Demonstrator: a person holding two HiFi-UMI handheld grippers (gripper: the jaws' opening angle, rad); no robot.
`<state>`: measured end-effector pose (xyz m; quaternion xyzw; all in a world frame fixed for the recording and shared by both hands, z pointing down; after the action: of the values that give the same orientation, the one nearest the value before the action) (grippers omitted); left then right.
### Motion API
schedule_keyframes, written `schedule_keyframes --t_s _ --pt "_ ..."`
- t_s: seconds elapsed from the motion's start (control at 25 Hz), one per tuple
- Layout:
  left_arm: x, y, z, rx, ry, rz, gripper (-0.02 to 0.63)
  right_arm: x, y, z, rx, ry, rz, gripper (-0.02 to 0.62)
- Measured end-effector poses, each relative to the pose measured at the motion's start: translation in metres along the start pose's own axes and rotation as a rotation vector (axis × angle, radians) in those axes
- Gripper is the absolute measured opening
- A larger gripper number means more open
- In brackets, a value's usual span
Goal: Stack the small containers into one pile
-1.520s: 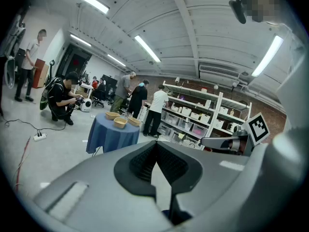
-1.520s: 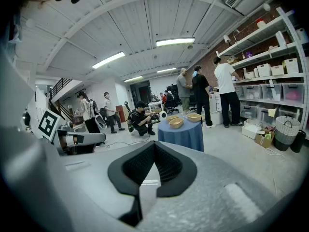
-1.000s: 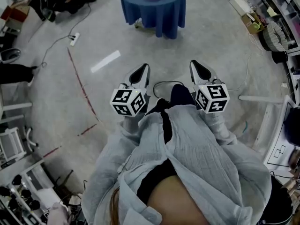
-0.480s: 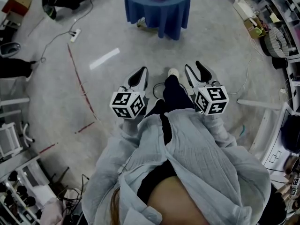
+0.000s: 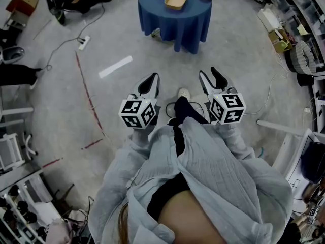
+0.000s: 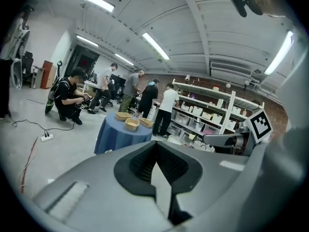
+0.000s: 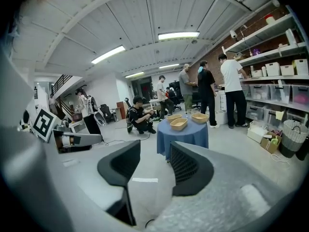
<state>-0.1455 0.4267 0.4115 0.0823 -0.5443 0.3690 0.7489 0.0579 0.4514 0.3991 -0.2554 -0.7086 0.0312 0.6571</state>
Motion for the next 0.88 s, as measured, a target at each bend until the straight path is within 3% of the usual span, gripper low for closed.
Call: schedule_keyframes --t_s 0.36,0.88 --pt "-0.032 -0.071 0.012 0.021 -0.011 0.015 0.014 -0.033 -0.061 -0.043 -0.026 0.029 0.011 0.186" --pt "-0.054 -0.133 0.037 -0.046 0.007 0.011 0.014 -0.056 -0.115 -0.091 -0.047 0.025 0.026 0.186"
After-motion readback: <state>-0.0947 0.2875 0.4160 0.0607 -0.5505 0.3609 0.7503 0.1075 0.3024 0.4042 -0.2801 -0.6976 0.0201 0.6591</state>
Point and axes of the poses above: the fingertips, and each gripper's own axes: y backward along the fingers, z to its left, x out of its underside, the point moved 3 cm from there along y, backward along the fingers, and after that the axes turned 3 degrees about y, right-handed, at the moved point
